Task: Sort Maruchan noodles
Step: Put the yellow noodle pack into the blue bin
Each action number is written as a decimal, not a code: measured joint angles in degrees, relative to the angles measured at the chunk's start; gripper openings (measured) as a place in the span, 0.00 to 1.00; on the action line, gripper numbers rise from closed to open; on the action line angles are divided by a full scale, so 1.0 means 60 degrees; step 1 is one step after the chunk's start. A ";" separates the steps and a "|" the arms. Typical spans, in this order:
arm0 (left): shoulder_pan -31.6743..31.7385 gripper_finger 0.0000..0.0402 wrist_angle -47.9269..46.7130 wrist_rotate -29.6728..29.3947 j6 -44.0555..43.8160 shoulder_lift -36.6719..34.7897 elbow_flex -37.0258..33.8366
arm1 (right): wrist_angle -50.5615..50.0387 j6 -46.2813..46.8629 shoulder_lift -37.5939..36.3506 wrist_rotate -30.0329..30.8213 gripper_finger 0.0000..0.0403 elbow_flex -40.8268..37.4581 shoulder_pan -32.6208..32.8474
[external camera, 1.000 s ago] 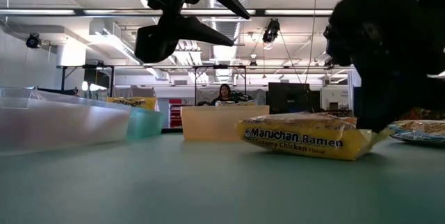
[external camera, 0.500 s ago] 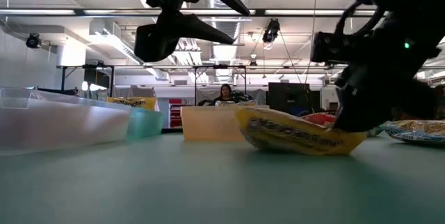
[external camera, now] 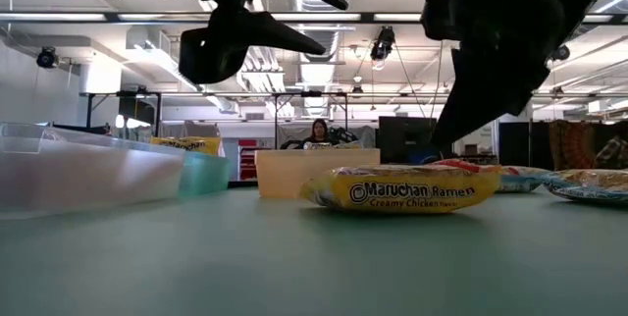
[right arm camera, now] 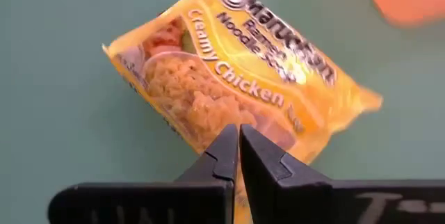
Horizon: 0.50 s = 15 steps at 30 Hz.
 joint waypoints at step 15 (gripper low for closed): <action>0.0007 0.39 -0.0116 -0.0022 0.0076 -0.0004 0.0000 | 0.0287 0.3516 0.0936 -0.0588 0.02 -0.0015 0.0051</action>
